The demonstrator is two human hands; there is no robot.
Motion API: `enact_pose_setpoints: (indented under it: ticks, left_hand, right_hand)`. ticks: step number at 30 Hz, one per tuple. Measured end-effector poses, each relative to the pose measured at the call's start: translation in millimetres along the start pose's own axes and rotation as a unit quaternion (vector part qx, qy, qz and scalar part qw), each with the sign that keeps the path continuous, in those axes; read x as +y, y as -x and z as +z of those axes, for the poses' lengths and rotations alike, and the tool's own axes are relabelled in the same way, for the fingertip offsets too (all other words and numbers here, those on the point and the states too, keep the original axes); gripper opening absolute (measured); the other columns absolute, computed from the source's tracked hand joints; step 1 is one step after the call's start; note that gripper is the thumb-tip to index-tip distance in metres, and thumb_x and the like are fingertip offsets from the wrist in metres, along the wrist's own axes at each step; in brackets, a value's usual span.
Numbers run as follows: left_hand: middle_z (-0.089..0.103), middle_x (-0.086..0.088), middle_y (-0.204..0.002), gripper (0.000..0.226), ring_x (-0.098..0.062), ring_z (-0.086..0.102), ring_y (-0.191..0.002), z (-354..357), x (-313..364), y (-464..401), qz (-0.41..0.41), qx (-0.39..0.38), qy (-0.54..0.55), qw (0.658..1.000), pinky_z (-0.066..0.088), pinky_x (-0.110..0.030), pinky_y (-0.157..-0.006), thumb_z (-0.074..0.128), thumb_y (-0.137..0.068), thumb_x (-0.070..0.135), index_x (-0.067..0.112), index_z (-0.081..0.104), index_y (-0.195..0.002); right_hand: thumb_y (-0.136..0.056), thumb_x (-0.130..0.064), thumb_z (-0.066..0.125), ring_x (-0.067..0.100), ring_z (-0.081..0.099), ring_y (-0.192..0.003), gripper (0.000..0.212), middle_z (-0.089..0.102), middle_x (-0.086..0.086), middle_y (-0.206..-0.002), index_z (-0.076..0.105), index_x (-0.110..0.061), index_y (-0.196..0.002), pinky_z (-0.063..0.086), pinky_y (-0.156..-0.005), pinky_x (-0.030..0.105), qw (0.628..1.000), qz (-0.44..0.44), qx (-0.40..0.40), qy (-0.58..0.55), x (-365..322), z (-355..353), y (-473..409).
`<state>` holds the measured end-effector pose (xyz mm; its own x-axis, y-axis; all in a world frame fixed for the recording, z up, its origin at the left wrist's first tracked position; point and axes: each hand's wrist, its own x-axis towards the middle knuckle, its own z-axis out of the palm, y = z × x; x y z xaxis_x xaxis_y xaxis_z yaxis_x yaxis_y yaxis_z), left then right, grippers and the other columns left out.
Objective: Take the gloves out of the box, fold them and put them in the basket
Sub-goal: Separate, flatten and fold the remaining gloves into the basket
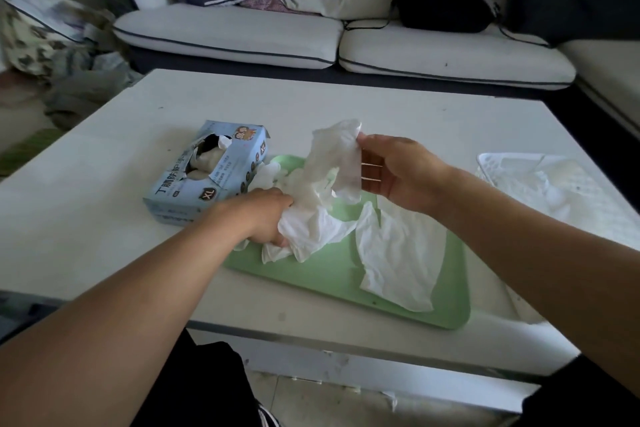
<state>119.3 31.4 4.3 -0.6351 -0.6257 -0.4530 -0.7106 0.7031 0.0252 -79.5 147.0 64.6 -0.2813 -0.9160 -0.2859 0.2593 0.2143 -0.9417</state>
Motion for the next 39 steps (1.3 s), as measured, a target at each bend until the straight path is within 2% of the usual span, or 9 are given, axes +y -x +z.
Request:
enact_pose_setpoints:
  ticks: [7,10,12,15,20,25,28,34,39]
  left_hand:
    - [0.039,-0.006,-0.144,0.071,-0.031,0.038,-0.135,-31,18,13,-0.053,-0.018,-0.105,0.993,0.047,-0.042,-0.101,0.070,-0.086,0.056,0.015,0.049,-0.140]
    - [0.039,0.001,-0.148,0.080,-0.024,0.039,-0.138,-51,28,24,0.006,0.046,0.030,0.998,0.046,-0.038,-0.104,0.078,-0.082,0.040,0.025,0.039,-0.150]
    - [0.049,0.009,-0.143,0.072,-0.014,0.045,-0.137,-65,41,38,0.116,0.100,0.315,0.937,0.046,-0.034,-0.105,0.072,-0.077,0.021,0.034,0.047,-0.143]
    - [0.065,0.002,-0.133,0.062,-0.013,0.059,-0.127,-72,67,47,0.252,0.077,0.598,0.757,0.052,-0.032,-0.101,0.064,-0.074,0.009,0.025,0.057,-0.134]
    - [0.074,0.015,-0.084,0.021,-0.004,0.070,-0.084,-69,112,29,0.205,0.189,0.601,0.749,0.054,-0.021,-0.072,0.075,-0.089,0.005,0.005,0.063,-0.107]
    - [0.075,-0.013,-0.114,0.021,-0.022,0.071,-0.099,-77,124,21,0.195,0.089,0.713,0.668,0.055,-0.038,-0.091,0.054,-0.103,0.008,0.013,0.071,-0.114]
    - [0.074,-0.012,-0.116,0.029,-0.024,0.072,-0.107,-76,128,24,0.217,-0.011,0.751,0.623,0.058,-0.037,-0.092,0.044,-0.105,0.006,0.012,0.069,-0.118]
    - [0.072,-0.012,-0.122,0.041,-0.028,0.070,-0.109,-73,121,26,0.234,-0.061,0.736,0.632,0.059,-0.038,-0.092,0.042,-0.100,-0.002,0.016,0.066,-0.128]
    - [0.073,-0.008,-0.119,0.030,-0.024,0.070,-0.111,-70,108,35,0.261,-0.074,0.665,0.695,0.056,-0.034,-0.094,0.068,-0.090,0.013,0.018,0.071,-0.120]
  right_hand:
    - [-0.105,-0.018,0.046,0.016,0.069,-0.070,0.024,0.069,0.004,-0.080,0.064,-0.007,-0.094,0.059,-0.070,0.026,0.992,-0.028,-0.046,-0.117,-33,-6,23]
    - [-0.104,-0.014,0.048,0.019,0.069,-0.068,0.017,0.067,0.008,-0.081,0.061,-0.005,-0.099,0.060,-0.067,0.028,0.990,-0.058,-0.015,-0.127,-34,-10,29]
    - [-0.103,-0.011,0.049,0.023,0.071,-0.070,0.014,0.067,0.012,-0.084,0.061,-0.003,-0.102,0.060,-0.067,0.031,0.989,-0.084,0.021,-0.118,-33,-16,33]
    - [-0.103,-0.010,0.048,0.028,0.073,-0.082,0.018,0.071,0.019,-0.095,0.064,0.000,-0.102,0.061,-0.074,0.033,0.993,-0.097,0.007,-0.067,-28,-21,39]
    - [-0.097,-0.004,0.056,0.026,0.072,-0.095,0.029,0.071,0.020,-0.111,0.061,0.005,-0.124,0.060,-0.079,0.032,0.991,-0.078,-0.093,0.052,-33,-28,55]
    - [-0.076,-0.030,0.086,0.014,0.069,-0.092,0.046,0.069,0.003,-0.108,0.066,-0.017,-0.115,0.056,-0.078,0.033,0.944,-0.166,0.130,0.253,-48,-70,56]
    - [-0.076,-0.042,0.083,0.022,0.067,-0.111,0.070,0.065,0.004,-0.127,0.057,-0.019,-0.136,0.055,-0.094,0.040,0.981,-0.046,0.000,0.189,-37,-87,59]
    - [-0.080,-0.025,0.074,0.027,0.068,-0.105,0.050,0.070,0.009,-0.119,0.066,-0.004,-0.126,0.058,-0.091,0.039,0.999,-0.006,-0.030,0.040,-37,-95,69]
    - [-0.081,-0.013,0.071,0.016,0.067,-0.076,0.017,0.069,0.005,-0.088,0.064,-0.011,-0.096,0.058,-0.069,0.026,0.993,0.025,-0.079,0.084,-29,-87,75]
